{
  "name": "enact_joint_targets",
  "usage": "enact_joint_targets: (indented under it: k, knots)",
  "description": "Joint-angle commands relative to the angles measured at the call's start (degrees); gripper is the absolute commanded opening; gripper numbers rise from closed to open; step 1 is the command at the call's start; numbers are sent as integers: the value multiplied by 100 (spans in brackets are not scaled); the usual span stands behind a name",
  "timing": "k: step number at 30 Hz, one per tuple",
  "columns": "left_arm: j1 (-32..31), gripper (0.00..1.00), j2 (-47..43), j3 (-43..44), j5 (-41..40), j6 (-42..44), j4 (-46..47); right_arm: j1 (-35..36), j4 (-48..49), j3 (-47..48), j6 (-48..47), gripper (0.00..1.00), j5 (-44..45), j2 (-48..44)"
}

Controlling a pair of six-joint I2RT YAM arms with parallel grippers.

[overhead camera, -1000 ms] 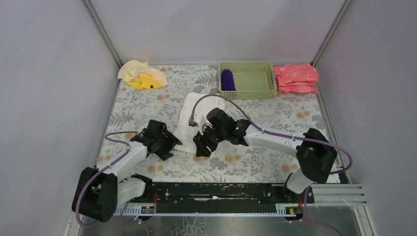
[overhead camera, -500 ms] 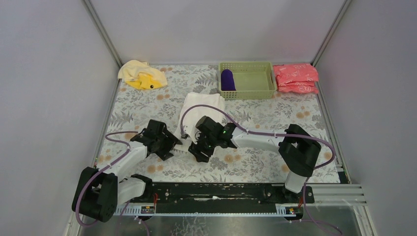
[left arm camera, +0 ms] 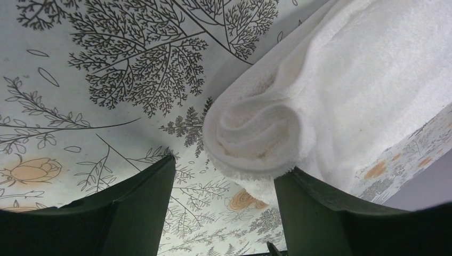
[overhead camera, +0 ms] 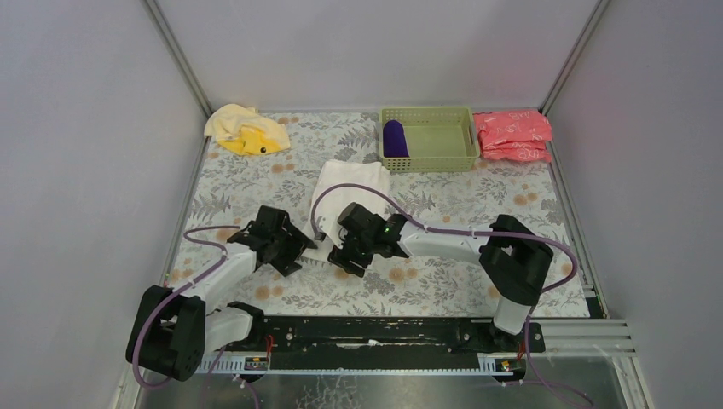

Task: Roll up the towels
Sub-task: Roll the towel at the center of the board.

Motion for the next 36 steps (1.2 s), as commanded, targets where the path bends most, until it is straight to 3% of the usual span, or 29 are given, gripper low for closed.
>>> enact_joint_targets:
  k: [1,17,23,26,30,33,36]
  knots:
    - [57,68,264,-108,-424,203,-96,83,14,78,-267,68,669,247]
    - [116,68,939,111,-589,401,95,376,-102,-285,-662,71,2648,1028]
    - [213,69,1241,251,-653,517,165,376,-364,-186,-612,47,2758,1333]
    - [255,69,1326,334,-599,571,137,376,-601,-97,-499,29,2289,1356]
    - [298,72,1026,423,-588,629,-107,375,-834,113,-300,9,959,1160]
    - [331,76,617,527,-735,704,-494,342,-885,336,-86,0,-270,1077]
    - [337,80,204,673,-865,762,-889,216,-875,633,262,0,-1316,1191]
